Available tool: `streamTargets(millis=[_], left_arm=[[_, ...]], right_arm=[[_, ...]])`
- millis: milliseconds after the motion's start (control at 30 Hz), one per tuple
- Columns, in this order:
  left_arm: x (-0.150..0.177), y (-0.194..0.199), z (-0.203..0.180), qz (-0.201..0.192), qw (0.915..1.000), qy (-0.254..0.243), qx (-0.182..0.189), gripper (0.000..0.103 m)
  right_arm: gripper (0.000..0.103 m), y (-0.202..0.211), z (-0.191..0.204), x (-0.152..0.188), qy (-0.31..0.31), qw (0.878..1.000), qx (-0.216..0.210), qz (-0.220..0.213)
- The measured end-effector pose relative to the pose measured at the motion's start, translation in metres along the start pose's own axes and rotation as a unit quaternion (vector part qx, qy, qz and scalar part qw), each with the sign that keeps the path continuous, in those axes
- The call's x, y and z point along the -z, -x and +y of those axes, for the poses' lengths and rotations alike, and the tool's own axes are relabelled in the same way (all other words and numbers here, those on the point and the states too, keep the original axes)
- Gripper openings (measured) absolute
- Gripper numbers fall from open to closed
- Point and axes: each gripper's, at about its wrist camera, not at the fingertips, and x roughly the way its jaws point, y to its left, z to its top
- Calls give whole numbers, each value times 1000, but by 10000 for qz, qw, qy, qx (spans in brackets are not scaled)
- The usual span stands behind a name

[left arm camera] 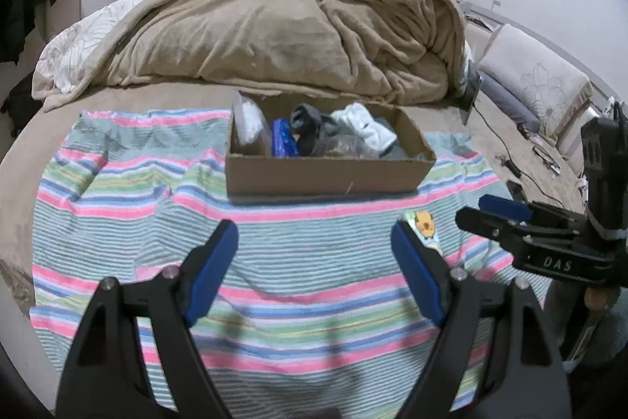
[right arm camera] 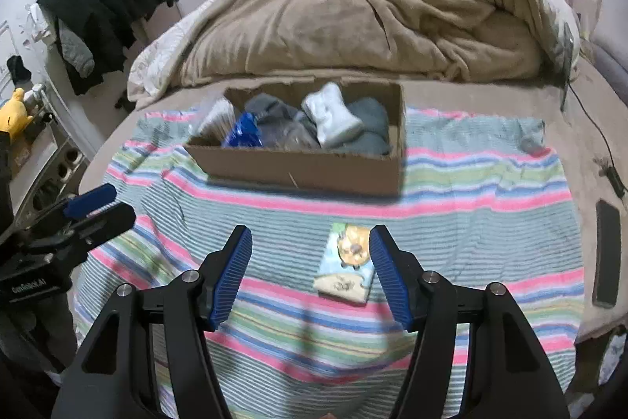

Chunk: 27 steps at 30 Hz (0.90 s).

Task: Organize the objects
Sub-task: 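Move the right tool down to the cartoon tissue pack on the sheet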

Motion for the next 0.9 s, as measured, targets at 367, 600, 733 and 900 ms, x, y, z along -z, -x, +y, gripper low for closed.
streamTargets(millis=[367, 600, 733, 900], left_arm=[[15, -28, 3, 271, 9996, 8, -43, 82], [21, -47, 8, 437, 9990, 67, -78, 82], [25, -59, 11, 554, 9984, 79, -92, 82], [28, -70, 16, 646, 9978, 107, -145, 82]], right_arm=[[65, -31, -14, 23, -125, 9993, 62, 346], [65, -54, -21, 32, -161, 9985, 111, 517], [65, -65, -23, 33, -167, 9979, 170, 600], [64, -75, -23, 35, -83, 9974, 302, 652]])
